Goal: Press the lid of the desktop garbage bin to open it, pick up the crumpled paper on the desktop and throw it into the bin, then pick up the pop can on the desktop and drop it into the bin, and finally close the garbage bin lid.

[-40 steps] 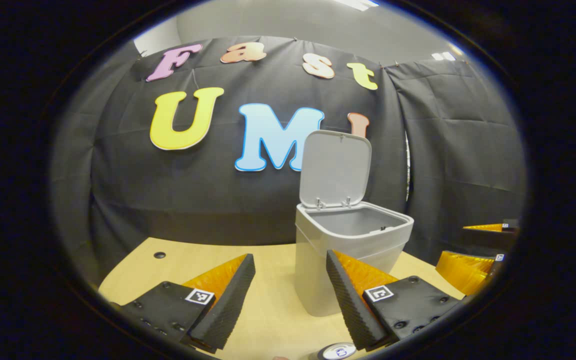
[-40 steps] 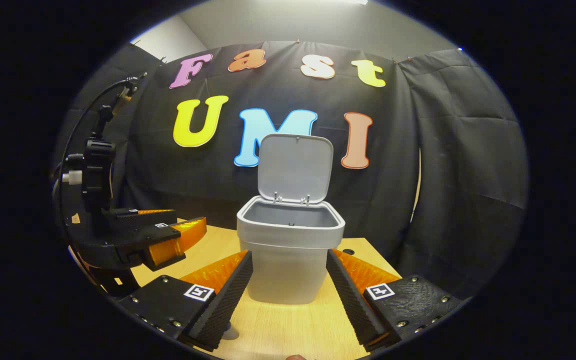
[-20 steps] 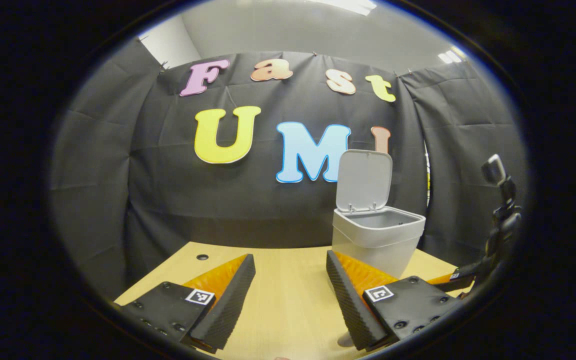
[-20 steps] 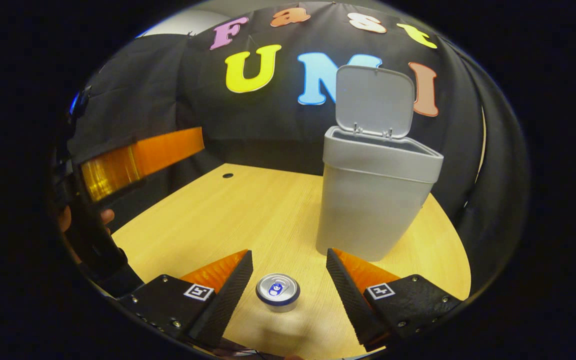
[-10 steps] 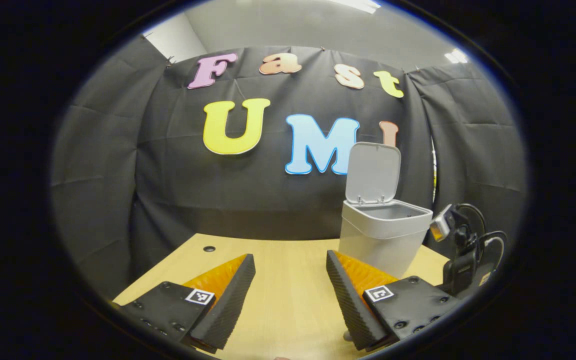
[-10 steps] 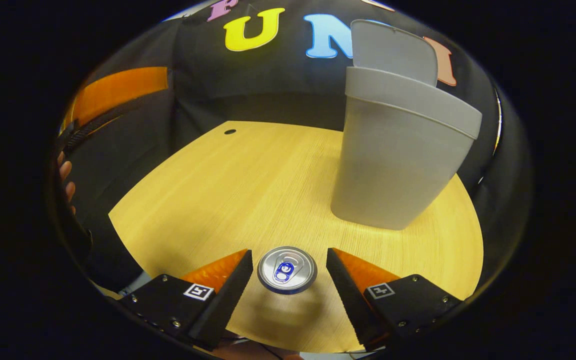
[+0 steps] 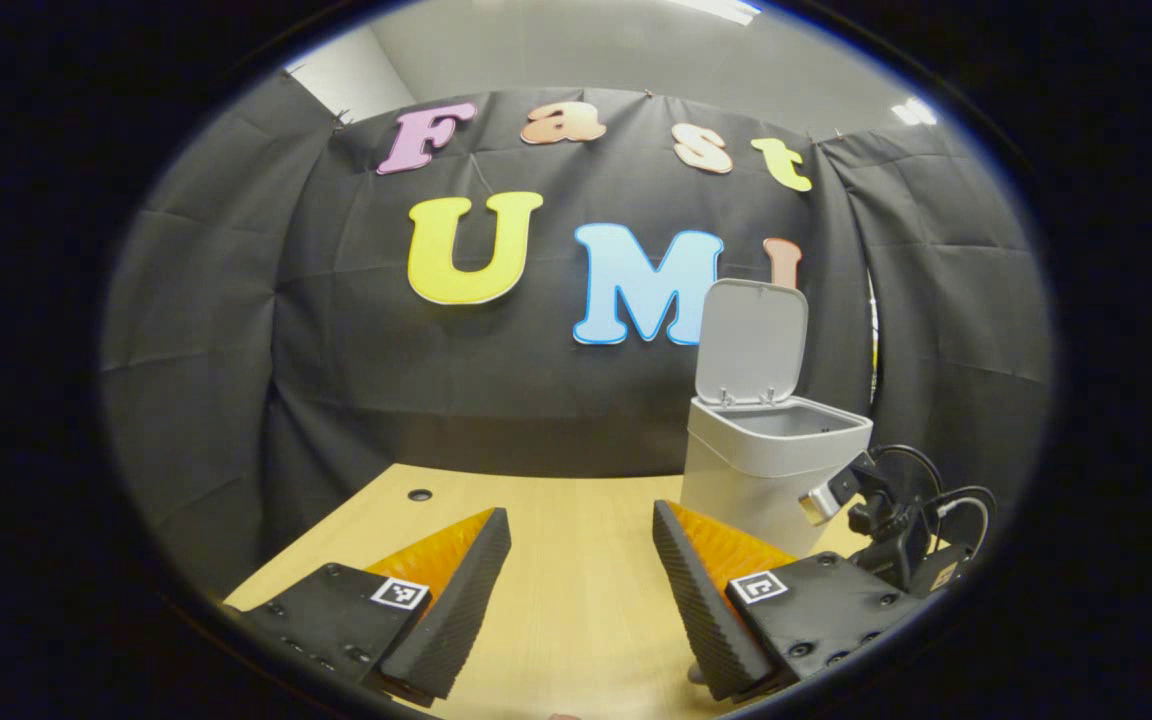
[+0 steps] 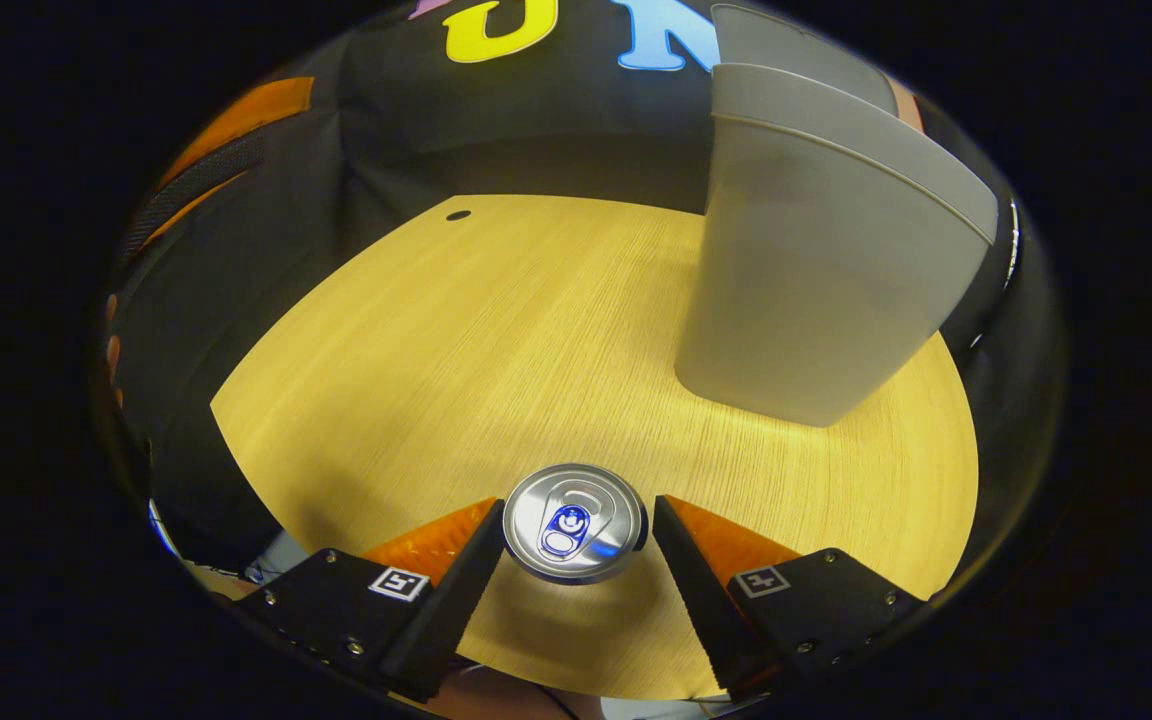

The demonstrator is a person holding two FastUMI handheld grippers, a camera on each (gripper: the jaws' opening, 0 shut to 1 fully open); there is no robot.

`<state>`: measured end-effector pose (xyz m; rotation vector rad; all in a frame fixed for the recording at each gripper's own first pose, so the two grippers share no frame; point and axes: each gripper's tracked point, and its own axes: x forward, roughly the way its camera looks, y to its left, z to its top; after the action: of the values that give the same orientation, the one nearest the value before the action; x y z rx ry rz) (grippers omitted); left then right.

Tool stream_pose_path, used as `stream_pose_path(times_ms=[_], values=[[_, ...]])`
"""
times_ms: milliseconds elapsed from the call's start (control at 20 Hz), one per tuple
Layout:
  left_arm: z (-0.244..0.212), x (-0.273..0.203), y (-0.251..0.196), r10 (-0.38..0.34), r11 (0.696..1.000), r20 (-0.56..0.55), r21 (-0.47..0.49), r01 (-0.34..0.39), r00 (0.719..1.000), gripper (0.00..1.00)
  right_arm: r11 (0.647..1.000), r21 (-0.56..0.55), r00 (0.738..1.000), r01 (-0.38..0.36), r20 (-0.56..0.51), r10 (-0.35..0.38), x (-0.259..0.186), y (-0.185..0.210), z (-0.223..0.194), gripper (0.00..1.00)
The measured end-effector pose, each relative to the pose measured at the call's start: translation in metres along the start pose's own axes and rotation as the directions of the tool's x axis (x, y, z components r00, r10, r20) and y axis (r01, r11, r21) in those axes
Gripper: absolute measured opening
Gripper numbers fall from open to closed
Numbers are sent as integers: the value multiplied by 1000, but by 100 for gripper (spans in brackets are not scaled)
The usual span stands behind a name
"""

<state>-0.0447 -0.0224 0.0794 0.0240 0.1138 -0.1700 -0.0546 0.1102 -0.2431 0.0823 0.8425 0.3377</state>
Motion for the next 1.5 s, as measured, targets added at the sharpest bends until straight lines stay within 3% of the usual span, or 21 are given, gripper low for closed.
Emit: stream_pose_path(times_ms=[100, 500, 700, 900, 1150, 1500], values=[[-2, 1, -2, -4, 1000, -4, -5, 4, 1000, 94, 1000, -4, 1000, 10, -1, -10, -1, -4, 0, 86], [-1, 4, -10, -24, 1000, -6, -7, 24, 1000, 94, 1000, -3, 1000, 10, 14, -10, -2, -4, 2, 85], [-1, 5, -11, -27, 1000, -6, -10, 27, 1000, 96, 1000, 24, 997, 0, 71, -2, -16, -7, 14, 85], [-1, 7, -14, -30, 999, -5, -14, 30, 1000, 94, 996, 88, 981, -18, 194, 1, -46, -19, 41, 85], [-7, 9, -18, -38, 999, -17, -19, 38, 999, 96, 982, 172, 926, -78, 376, 8, -85, -34, 83, 85], [-8, 12, -23, -62, 998, -26, 3, 62, 998, 94, 977, 168, 801, -132, 598, 5, -141, -41, 140, 84]])
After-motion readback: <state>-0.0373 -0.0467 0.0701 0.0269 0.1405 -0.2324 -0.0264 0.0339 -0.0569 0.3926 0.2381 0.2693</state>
